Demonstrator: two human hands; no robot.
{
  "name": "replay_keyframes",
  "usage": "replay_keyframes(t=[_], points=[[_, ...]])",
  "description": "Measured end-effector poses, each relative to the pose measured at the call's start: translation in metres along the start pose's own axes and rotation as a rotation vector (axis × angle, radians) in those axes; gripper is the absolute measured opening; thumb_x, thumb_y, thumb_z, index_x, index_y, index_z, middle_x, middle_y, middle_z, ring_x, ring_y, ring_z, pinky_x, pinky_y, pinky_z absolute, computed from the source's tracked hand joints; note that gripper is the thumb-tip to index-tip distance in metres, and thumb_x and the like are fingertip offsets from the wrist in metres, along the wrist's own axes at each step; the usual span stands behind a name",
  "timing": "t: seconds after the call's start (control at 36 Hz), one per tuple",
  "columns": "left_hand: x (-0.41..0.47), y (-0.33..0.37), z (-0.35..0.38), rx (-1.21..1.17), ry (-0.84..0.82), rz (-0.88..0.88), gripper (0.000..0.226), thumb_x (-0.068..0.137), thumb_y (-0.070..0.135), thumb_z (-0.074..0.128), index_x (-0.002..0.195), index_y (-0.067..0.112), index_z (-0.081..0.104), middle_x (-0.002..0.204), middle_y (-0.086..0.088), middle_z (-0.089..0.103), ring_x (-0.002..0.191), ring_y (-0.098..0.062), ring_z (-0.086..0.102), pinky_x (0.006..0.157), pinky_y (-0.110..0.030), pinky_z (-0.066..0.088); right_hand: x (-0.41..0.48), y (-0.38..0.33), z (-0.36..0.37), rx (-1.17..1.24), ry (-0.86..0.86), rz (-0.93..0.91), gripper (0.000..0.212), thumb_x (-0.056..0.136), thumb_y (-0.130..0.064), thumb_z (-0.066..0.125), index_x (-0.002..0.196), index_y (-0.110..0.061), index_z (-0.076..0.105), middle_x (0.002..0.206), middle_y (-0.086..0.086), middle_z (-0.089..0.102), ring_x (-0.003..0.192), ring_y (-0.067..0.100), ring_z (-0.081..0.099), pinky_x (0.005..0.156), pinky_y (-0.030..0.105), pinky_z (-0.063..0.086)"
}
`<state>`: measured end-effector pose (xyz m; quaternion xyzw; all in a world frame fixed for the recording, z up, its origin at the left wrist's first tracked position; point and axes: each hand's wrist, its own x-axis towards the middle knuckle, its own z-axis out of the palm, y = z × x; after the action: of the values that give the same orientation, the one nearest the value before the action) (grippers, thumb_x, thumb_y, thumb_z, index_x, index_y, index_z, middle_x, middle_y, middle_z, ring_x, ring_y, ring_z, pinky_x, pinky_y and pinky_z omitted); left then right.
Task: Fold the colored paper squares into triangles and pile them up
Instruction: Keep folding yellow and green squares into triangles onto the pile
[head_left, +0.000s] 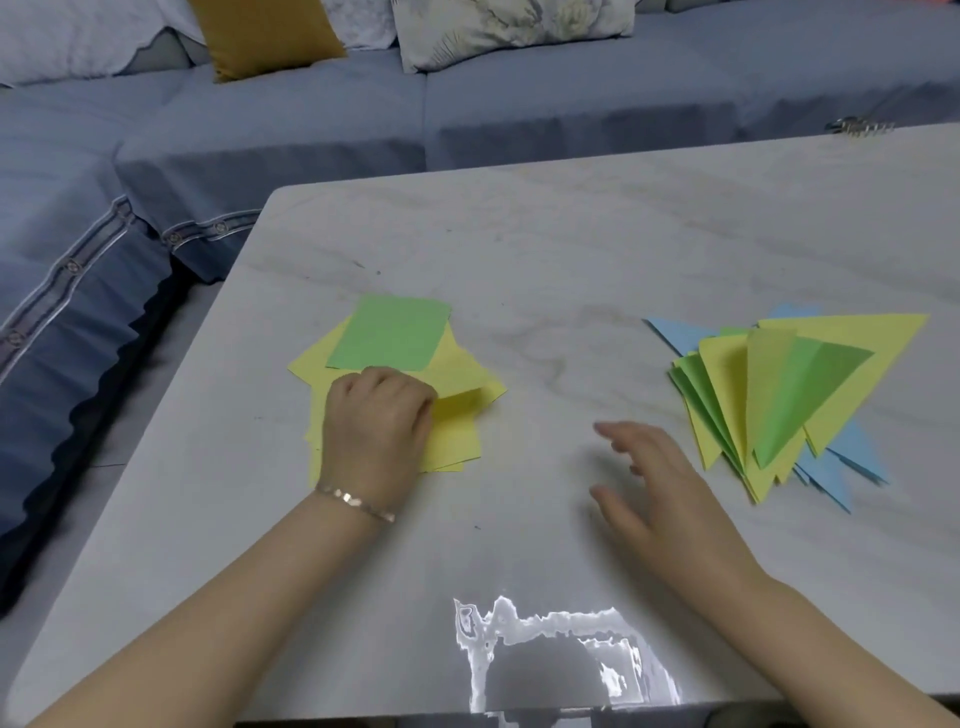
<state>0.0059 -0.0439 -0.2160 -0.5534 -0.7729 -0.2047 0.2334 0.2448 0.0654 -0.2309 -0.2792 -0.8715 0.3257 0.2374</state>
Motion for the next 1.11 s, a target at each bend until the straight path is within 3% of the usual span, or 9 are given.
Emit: replay_keyframes(t=[0.11, 0.22, 0.36, 0.44, 0.5, 0.67, 0.86, 0.94, 1.11], points=[[-0.007, 0.046, -0.027, -0.323, 0.059, 0.107, 0.008, 0.078, 0.014, 0.054, 0.080, 0.021, 0.058, 0.075, 0.004, 0.067, 0.084, -0.013, 0.056, 0.075, -0.029, 0.039, 0.007, -0.009, -0.003, 0.038, 0.099, -0.095, 0.068, 0.076, -0.035, 0.065, 0.134, -0.036, 0.032, 0.138, -0.006, 0.033, 0.129, 0.005, 0.029, 0.105, 0.017, 0.026], [-0.019, 0.070, -0.030, -0.530, -0.002, 0.096, 0.015, 0.077, 0.011, 0.057, 0.083, 0.025, 0.054, 0.089, 0.009, 0.066, 0.092, -0.010, 0.057, 0.084, -0.024, 0.040, 0.007, -0.009, -0.007, 0.009, 0.189, -0.297, 0.036, 0.077, -0.015, 0.062, 0.108, -0.032, 0.059, 0.127, -0.004, 0.047, 0.116, 0.015, 0.043, 0.097, 0.014, 0.030], [-0.011, 0.072, -0.031, -0.856, -0.310, -0.773, 0.030, 0.083, 0.000, 0.053, 0.094, 0.027, 0.058, 0.108, 0.006, 0.055, 0.104, -0.012, 0.055, 0.098, -0.029, 0.043, -0.007, 0.004, -0.013, -0.014, 0.219, -0.443, 0.023, 0.085, -0.013, 0.053, 0.103, -0.024, 0.062, 0.115, -0.003, 0.055, 0.106, 0.019, 0.051, 0.095, 0.023, 0.036], [0.006, 0.069, -0.031, -1.223, -0.505, -1.382, 0.009, 0.093, 0.018, 0.048, 0.099, 0.013, 0.051, 0.090, -0.007, 0.052, 0.071, -0.025, 0.059, 0.070, -0.038, 0.054, -0.014, 0.008, -0.015, -0.036, 0.195, -0.496, 0.020, 0.087, -0.014, 0.053, 0.103, -0.023, 0.062, 0.114, -0.003, 0.056, 0.106, 0.019, 0.053, 0.089, 0.031, 0.041], [0.010, 0.067, -0.029, -1.332, -0.658, -1.487, 0.021, 0.092, 0.031, 0.049, 0.093, 0.010, 0.048, 0.085, -0.013, 0.057, 0.061, -0.023, 0.058, 0.058, -0.031, 0.051, -0.018, 0.010, -0.014, -0.054, 0.157, -0.545, 0.015, 0.094, -0.021, 0.050, 0.102, -0.024, 0.062, 0.115, -0.004, 0.056, 0.108, 0.019, 0.054, 0.085, 0.035, 0.043], [0.005, 0.066, -0.022, -1.136, -0.824, -1.071, 0.020, 0.077, 0.011, 0.071, 0.097, 0.007, 0.069, 0.089, -0.008, 0.072, 0.074, -0.019, 0.066, 0.074, -0.029, 0.054, -0.023, 0.013, -0.017, -0.047, -0.114, -0.564, 0.022, 0.098, -0.033, 0.042, 0.107, -0.027, 0.060, 0.104, -0.012, 0.063, 0.104, 0.008, 0.057, 0.088, 0.024, 0.040], [0.000, 0.085, -0.023, -1.059, -0.713, -0.780, 0.021, 0.081, 0.005, 0.065, 0.071, 0.023, 0.067, 0.060, 0.010, 0.062, 0.053, 0.000, 0.053, 0.055, -0.011, 0.043, -0.022, -0.003, -0.022, 0.314, -0.033, -0.005, 0.031, 0.077, -0.060, 0.058, 0.083, -0.031, 0.067, 0.105, -0.019, 0.062, 0.098, -0.004, 0.057, 0.085, 0.006, 0.036], [-0.003, 0.090, -0.026, -1.055, -0.712, -0.719, 0.023, 0.081, 0.005, 0.065, 0.069, 0.025, 0.066, 0.061, 0.009, 0.061, 0.055, 0.000, 0.051, 0.057, -0.011, 0.041, -0.012, -0.008, -0.022, 0.420, 0.002, 0.260, 0.006, 0.073, -0.038, 0.074, 0.068, -0.037, 0.070, 0.108, -0.021, 0.060, 0.101, -0.008, 0.055, 0.085, 0.005, 0.037], [-0.006, 0.098, -0.035, -1.074, -0.787, -0.714, 0.024, 0.081, 0.001, 0.061, 0.067, 0.020, 0.065, 0.062, 0.000, 0.062, 0.056, -0.007, 0.053, 0.055, -0.014, 0.042, -0.005, -0.015, -0.020, 0.670, -0.008, 0.437, 0.011, 0.075, -0.002, 0.071, 0.067, -0.010, 0.072, 0.067, -0.005, 0.071, 0.060, 0.001, 0.061, 0.060, 0.011, 0.046]])
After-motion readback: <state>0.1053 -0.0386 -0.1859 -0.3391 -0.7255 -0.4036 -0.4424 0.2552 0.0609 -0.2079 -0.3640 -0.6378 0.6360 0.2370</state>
